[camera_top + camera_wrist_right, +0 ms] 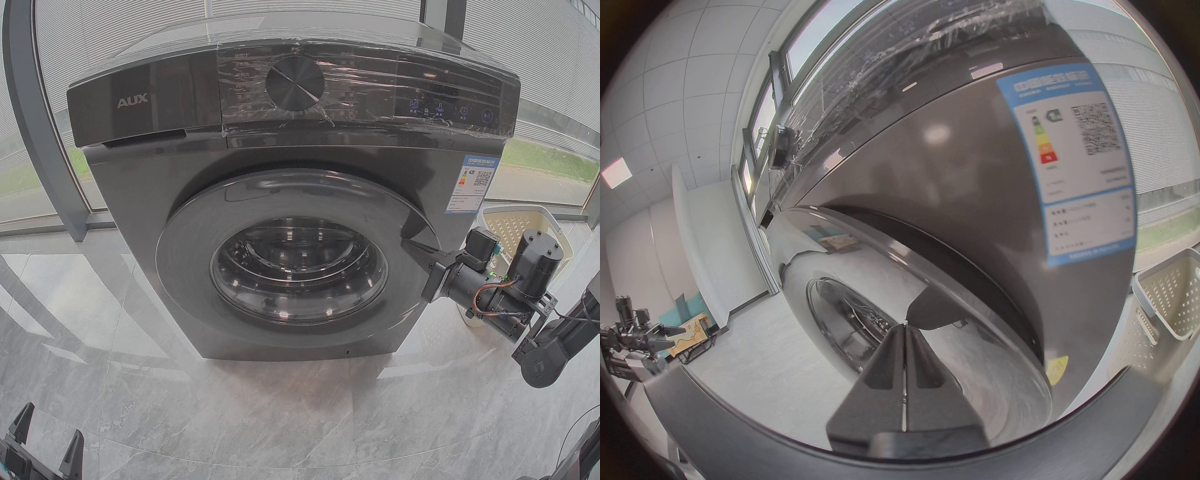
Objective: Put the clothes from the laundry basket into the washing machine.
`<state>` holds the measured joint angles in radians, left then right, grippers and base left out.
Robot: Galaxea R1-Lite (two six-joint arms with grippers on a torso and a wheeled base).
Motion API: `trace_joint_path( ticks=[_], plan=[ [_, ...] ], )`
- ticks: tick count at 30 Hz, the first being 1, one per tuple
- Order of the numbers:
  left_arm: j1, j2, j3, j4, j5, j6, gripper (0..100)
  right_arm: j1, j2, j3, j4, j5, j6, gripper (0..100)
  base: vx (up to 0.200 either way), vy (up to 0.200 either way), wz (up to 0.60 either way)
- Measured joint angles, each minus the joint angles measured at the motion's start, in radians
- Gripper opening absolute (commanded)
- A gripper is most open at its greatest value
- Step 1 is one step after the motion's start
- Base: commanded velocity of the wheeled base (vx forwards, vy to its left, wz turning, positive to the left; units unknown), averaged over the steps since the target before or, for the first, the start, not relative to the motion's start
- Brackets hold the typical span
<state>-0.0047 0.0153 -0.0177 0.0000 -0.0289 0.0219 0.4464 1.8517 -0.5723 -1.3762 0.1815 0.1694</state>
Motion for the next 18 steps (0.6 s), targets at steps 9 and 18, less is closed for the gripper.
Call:
trace_joint_path(
  ticks=[9,18],
  plan=[
    [0.000,0.000,0.000,0.000,0.000,0.000,100,0.004,0.002,-0.018,0.011,-0.093,-0.006,0,0.000,0.000,0.00],
    [0.001,0.000,0.000,0.000,0.000,0.000,100,-0.010,0.002,-0.027,0.008,-0.139,-0.006,0,0.000,0.000,0.00]
  ],
)
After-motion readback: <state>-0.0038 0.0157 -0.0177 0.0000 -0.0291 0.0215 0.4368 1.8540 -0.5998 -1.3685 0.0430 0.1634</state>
